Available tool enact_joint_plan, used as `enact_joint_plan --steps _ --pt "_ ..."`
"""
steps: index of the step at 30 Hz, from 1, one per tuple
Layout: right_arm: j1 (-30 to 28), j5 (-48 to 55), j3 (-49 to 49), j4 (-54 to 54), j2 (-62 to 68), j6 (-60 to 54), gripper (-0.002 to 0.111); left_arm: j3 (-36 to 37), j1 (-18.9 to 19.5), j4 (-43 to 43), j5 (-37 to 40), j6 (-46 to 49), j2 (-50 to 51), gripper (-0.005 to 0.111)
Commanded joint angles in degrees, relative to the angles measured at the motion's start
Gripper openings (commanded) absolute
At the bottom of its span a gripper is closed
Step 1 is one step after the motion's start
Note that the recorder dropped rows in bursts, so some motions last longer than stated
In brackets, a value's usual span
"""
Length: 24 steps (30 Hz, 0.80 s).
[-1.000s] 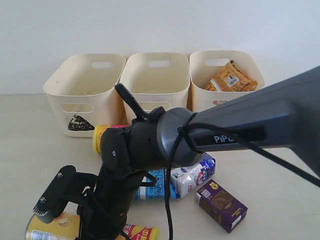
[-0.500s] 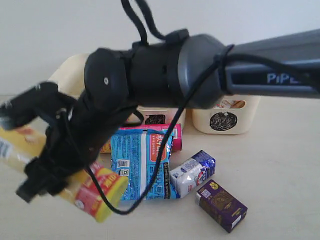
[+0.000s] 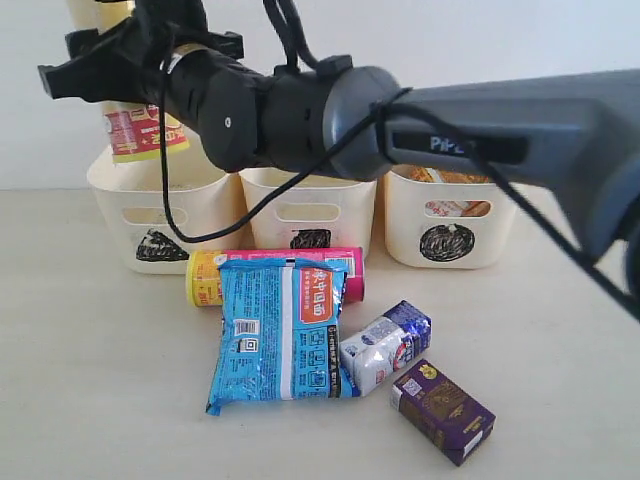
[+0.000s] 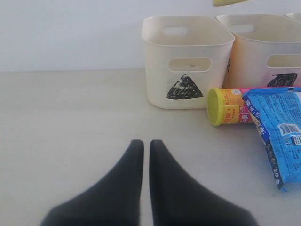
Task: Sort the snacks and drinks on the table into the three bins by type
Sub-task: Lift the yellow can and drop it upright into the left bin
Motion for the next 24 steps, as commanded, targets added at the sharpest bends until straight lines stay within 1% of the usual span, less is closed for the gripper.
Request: enact_joint_plan --steps 1,4,8,12,18,19,21,22,23,24 --pt "-2.7 -1.5 -12.2 0.3 8.3 3.0 0.0 -0.1 0.2 -0.1 -0.3 -0.4 -0.2 0.004" --pt "-3.8 -1.3 -19.8 0.3 14.2 4.7 0.0 -0.1 0.2 -0.1 -0.3 -0.4 -0.2 0.004" --pt "-5.0 -0.8 -26.8 0.5 20.1 6.0 0.0 -0.1 0.2 -0.1 -0.3 -0.4 -0.2 0.004" --pt "-5.8 -0.3 -30.8 0.5 24.3 7.5 0.0 -0.1 0.2 -0.1 -0.3 -0.4 -0.2 0.004" --pt "-6.5 -0.3 -32.4 0.5 27.3 7.5 0.001 -0.1 0.2 -0.1 -0.3 -0.4 -0.2 0.004" --pt "-6.6 -0.3 -32.4 0.5 27.6 7.5 0.004 -0.1 0.2 -0.1 -0.3 -0.4 -0.2 0.004" --pt "-6.7 -0.3 -32.4 0.5 28.0 7.6 0.017 -0.1 0.2 -0.1 -0.3 -0.4 -0.2 0.004" --pt "-6.7 -0.3 -32.5 0.5 28.0 7.6 0.029 -0.1 0.2 -0.1 -0.3 -0.4 -0.2 0.004" --pt "-6.7 0.2 -32.5 0.5 28.1 7.6 0.046 -0.1 0.2 -0.1 -0.3 -0.4 -0.2 0.004" --pt "-6.7 0.4 -32.5 0.5 28.1 7.6 0.057 -0.1 0.2 -0.1 -0.3 -0.4 -0.2 0.004"
